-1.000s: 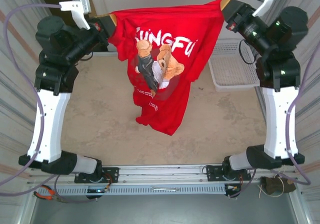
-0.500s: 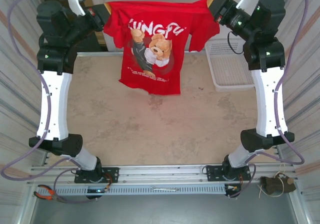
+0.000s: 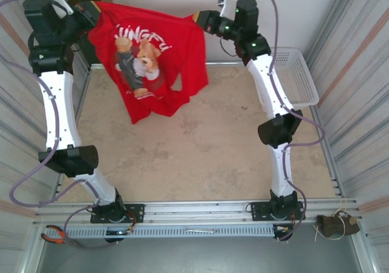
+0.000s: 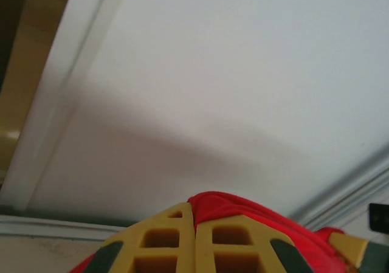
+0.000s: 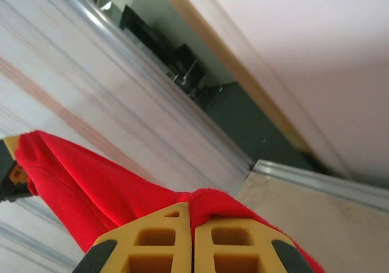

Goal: Fold the inside-out t-shirt

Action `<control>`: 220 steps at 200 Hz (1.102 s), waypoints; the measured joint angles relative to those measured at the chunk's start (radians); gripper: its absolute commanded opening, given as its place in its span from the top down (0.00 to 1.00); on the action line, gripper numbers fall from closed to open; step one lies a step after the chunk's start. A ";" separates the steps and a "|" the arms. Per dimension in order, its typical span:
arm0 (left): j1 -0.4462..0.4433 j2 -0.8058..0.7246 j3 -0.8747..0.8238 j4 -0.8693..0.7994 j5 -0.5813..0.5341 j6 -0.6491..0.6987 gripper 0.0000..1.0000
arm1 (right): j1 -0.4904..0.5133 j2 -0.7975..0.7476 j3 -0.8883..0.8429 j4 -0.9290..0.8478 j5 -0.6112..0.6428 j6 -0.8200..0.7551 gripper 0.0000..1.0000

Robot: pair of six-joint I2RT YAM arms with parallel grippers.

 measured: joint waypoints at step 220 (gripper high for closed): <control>-1.174 -0.185 -1.188 0.570 -0.425 0.006 0.22 | -0.267 -0.209 -0.797 0.053 0.015 -0.156 0.25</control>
